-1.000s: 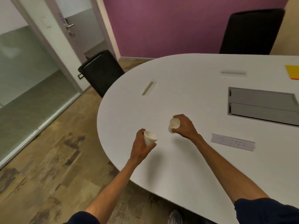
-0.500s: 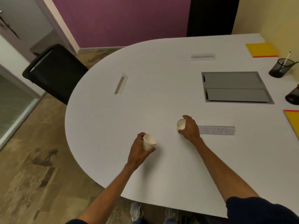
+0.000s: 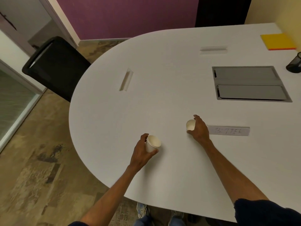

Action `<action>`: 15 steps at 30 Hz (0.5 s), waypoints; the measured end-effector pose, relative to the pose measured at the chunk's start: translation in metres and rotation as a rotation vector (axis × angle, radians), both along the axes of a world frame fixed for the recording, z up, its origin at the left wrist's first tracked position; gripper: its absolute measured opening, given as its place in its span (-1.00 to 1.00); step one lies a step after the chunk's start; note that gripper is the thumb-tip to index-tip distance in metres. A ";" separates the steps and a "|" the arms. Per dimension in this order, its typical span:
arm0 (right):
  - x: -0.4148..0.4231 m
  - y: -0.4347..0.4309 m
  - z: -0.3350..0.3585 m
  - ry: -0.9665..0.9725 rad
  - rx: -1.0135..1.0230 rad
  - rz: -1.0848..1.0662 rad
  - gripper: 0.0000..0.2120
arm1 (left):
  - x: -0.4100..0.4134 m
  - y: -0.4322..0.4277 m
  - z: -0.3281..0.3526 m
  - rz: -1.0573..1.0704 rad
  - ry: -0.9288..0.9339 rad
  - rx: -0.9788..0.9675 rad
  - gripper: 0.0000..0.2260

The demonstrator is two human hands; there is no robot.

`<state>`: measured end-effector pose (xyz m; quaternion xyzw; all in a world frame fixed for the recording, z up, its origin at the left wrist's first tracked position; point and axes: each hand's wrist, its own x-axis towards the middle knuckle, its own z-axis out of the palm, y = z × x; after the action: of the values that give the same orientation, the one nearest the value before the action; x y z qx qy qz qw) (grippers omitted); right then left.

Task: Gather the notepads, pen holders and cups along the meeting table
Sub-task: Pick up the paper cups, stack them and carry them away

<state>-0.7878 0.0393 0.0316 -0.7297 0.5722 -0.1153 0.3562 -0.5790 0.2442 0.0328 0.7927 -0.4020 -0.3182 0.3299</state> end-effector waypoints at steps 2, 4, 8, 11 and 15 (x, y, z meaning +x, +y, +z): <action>0.004 -0.001 -0.001 0.056 0.010 0.015 -0.16 | 0.005 0.002 -0.002 0.015 0.001 0.007 -0.29; 0.006 -0.002 -0.002 0.102 0.013 0.020 -0.15 | 0.008 0.004 -0.002 0.035 -0.004 0.014 -0.28; 0.010 0.001 0.000 0.114 -0.077 0.061 -0.14 | 0.011 0.004 -0.001 0.064 -0.013 0.022 -0.25; 0.021 0.007 0.007 0.084 -0.113 0.119 -0.19 | 0.008 0.002 0.003 0.063 -0.038 0.014 -0.30; 0.047 0.020 0.021 -0.031 -0.104 0.233 -0.35 | 0.005 0.001 0.012 0.053 -0.082 -0.020 -0.38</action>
<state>-0.7407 0.0590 0.0529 -0.8068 0.4713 -0.1140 0.3376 -0.5745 0.2449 0.0447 0.8121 -0.3971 -0.2725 0.3295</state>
